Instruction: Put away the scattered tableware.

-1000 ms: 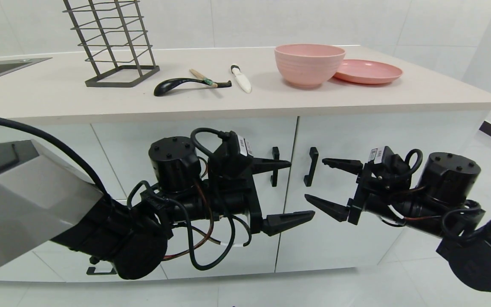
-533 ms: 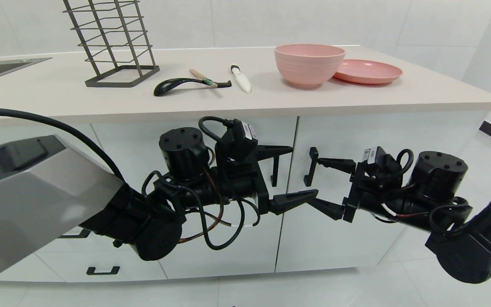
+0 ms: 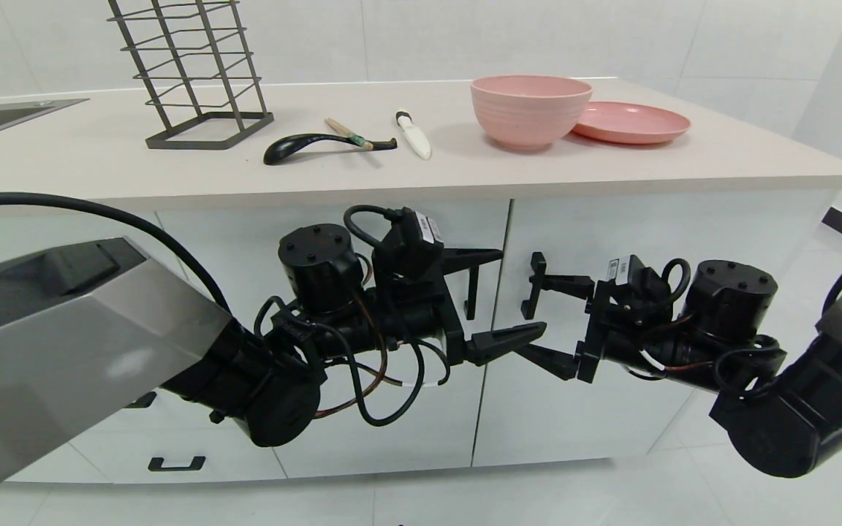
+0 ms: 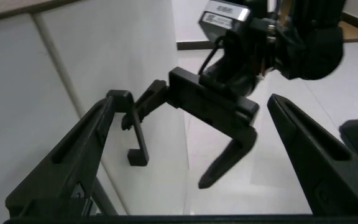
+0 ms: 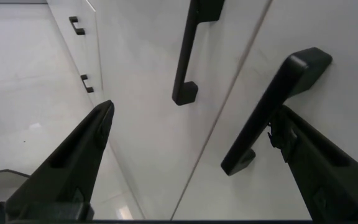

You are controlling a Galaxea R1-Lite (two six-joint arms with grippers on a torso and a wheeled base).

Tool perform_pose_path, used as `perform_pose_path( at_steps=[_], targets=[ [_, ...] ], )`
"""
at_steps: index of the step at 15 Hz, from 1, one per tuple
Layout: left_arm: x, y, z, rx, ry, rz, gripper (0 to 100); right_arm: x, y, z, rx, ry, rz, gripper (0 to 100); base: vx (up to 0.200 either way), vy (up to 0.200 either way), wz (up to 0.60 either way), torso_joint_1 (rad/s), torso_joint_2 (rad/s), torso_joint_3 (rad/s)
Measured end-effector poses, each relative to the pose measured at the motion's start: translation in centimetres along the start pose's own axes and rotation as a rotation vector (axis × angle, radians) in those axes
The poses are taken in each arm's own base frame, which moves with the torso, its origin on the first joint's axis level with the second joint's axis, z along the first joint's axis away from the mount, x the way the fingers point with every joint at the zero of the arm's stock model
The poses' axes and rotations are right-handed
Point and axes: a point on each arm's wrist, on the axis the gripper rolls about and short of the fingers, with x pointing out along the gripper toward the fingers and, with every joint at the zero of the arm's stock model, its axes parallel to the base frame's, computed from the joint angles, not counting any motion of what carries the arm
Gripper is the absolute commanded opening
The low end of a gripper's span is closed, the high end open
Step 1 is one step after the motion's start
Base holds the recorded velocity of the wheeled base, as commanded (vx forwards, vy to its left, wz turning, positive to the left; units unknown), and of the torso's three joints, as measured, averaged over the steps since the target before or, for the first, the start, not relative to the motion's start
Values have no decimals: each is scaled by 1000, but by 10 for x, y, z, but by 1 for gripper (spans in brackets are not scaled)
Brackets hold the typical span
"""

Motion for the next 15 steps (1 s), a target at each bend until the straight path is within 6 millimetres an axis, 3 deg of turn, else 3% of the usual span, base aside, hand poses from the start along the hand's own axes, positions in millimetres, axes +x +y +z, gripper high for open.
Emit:
perform_pose_path(
  at_steps=[8,11,15],
  targets=[
    [1,3,3,-53,-18,100,100,5,11,3,3,-16,74,100,0,0,0,0,0,0],
    [7,2,1,-55,-22,93,100,-6,22,6,22,-7,105,100,0,0,0,0,0,0],
    [28,-2,1,-38,-57,54,100,-34,45,15,45,19,122,100,0,0,0,0,0,0]
  ],
)
